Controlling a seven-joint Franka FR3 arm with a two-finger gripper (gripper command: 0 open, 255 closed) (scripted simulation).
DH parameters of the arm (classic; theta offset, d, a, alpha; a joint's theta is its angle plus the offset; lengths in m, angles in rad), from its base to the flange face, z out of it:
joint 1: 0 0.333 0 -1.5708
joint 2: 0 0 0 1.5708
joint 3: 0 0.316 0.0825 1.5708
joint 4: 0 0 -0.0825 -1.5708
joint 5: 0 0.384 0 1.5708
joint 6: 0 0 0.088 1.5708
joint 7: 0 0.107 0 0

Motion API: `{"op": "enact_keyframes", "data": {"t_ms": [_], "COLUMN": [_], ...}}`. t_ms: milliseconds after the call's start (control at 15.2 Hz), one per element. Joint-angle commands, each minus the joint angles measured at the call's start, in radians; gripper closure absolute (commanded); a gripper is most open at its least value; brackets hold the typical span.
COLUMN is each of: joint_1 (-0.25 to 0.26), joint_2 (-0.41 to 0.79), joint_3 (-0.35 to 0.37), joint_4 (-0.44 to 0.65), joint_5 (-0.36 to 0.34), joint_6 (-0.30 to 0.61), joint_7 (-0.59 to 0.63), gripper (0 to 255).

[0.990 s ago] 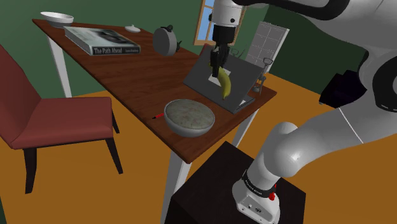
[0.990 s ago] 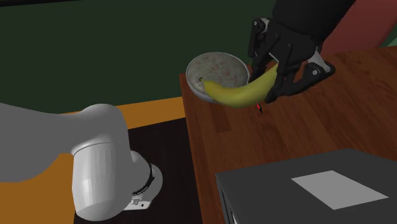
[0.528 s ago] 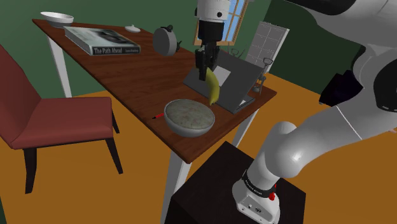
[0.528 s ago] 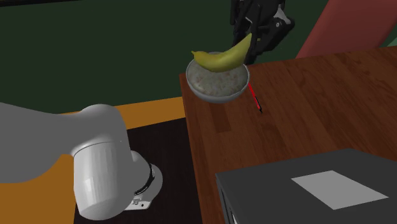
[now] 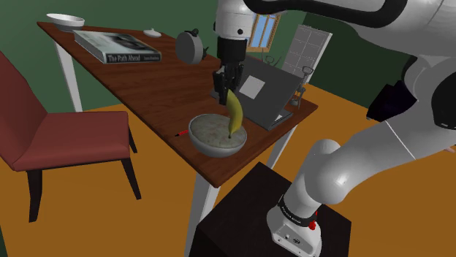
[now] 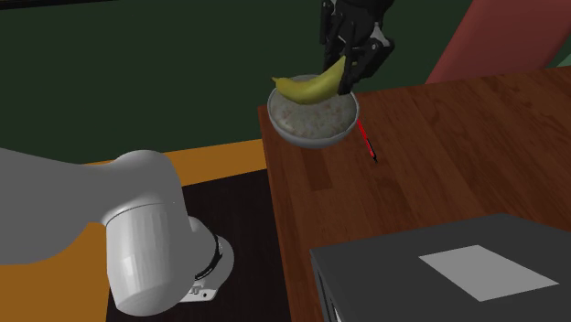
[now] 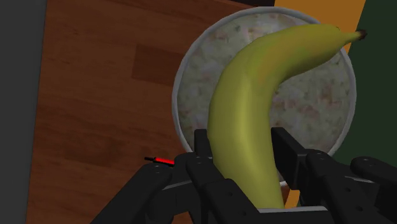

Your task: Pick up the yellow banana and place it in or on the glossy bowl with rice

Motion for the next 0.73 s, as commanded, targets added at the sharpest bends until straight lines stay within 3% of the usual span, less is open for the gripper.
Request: {"op": "enact_keyframes", "data": {"t_ms": [0, 396, 660], "joint_1": [0.001, 0.003, 0.003], "joint_2": [-0.01, -0.022, -0.022], "joint_3": [0.001, 0.004, 0.004], "joint_4": [-0.034, -0.124, -0.124], "joint_5": [0.002, 0.005, 0.005], "joint_6": [0.025, 0.103, 0.103], "joint_7": [0.0, -0.001, -0.001], "gripper": [255, 255, 255]}}
